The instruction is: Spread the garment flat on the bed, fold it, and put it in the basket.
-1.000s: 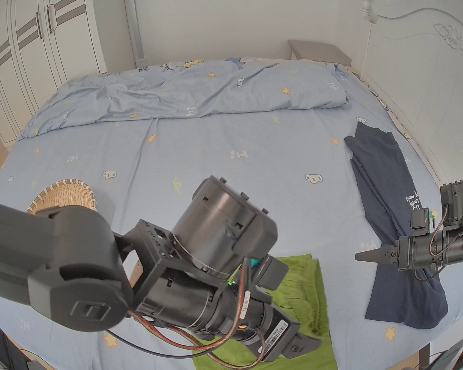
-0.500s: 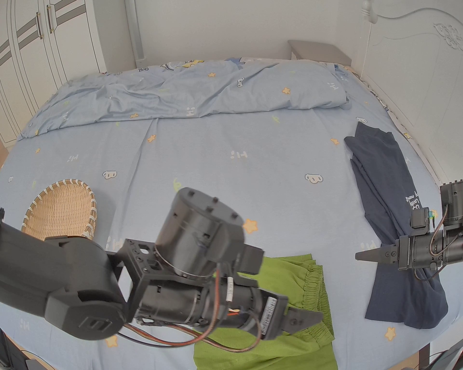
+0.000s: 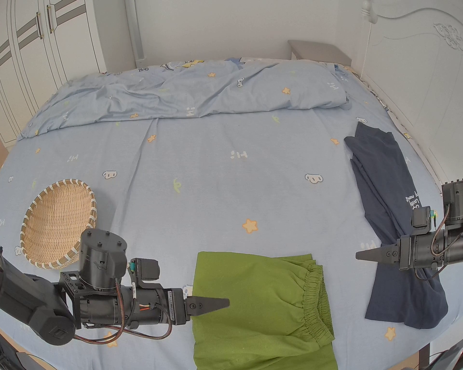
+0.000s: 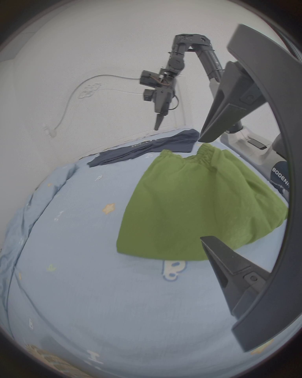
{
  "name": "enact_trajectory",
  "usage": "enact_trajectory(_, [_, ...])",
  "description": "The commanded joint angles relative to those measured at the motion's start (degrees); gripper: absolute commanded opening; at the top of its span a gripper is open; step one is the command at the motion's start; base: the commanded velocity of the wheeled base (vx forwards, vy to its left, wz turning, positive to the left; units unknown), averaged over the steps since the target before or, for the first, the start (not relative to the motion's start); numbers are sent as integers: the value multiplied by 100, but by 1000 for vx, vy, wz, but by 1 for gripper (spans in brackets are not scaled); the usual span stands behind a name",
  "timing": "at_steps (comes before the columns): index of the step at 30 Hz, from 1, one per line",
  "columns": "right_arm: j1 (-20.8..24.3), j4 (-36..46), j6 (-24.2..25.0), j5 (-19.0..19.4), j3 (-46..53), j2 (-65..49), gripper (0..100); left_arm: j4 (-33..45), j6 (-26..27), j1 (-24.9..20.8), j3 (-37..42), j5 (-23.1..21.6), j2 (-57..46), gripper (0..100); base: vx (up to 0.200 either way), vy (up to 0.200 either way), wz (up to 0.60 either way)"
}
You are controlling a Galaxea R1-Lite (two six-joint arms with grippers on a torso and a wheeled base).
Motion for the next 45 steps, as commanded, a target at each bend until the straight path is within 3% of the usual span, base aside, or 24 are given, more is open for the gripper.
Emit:
enact_trajectory(1, [53, -5, 7, -30, 26, -101, 100, -1187, -287, 520, 905, -71, 924, 100, 0, 0, 0])
enact_trajectory(6, [62, -5, 7, -30, 34, -83, 100, -1881, -287, 573, 1037, -71, 1408, 100, 0, 0, 0])
enact_trajectory(16, [97, -5, -1, -21, 70, -74, 100, -2206, -339, 450, 1116, -115, 1715, 100, 0, 0, 0])
enact_trajectory(21, [97, -14, -1, -21, 70, -57, 100, -2655, -937, 98, 1134, -133, 1733, 100, 0, 0, 0])
enact_trajectory(23, [97, -14, -1, -21, 70, -57, 100, -2655, -937, 98, 1134, -133, 1733, 100, 0, 0, 0])
enact_trajectory(28, [88, -23, -1, -21, 70, -48, 100, -3894, -1218, -25, 1362, -142, 2471, 100, 0, 0, 0])
enact_trajectory(30, [88, -23, -1, -21, 70, -48, 100, -3894, -1218, -25, 1362, -142, 2471, 100, 0, 0, 0])
enact_trajectory(31, [88, -128, 7, -21, 105, -48, 100, -4536, -1297, -130, 1529, -151, 2788, 100, 0, 0, 0])
enact_trajectory(35, [88, -295, 16, -30, 175, -30, 100, -5230, -1333, -244, 1740, -168, 3086, 100, 0, 0, 0])
enact_trajectory(45, [97, -357, 25, -30, 210, -30, 100, -5256, -1394, -271, 1652, -520, 3157, 100, 0, 0, 0])
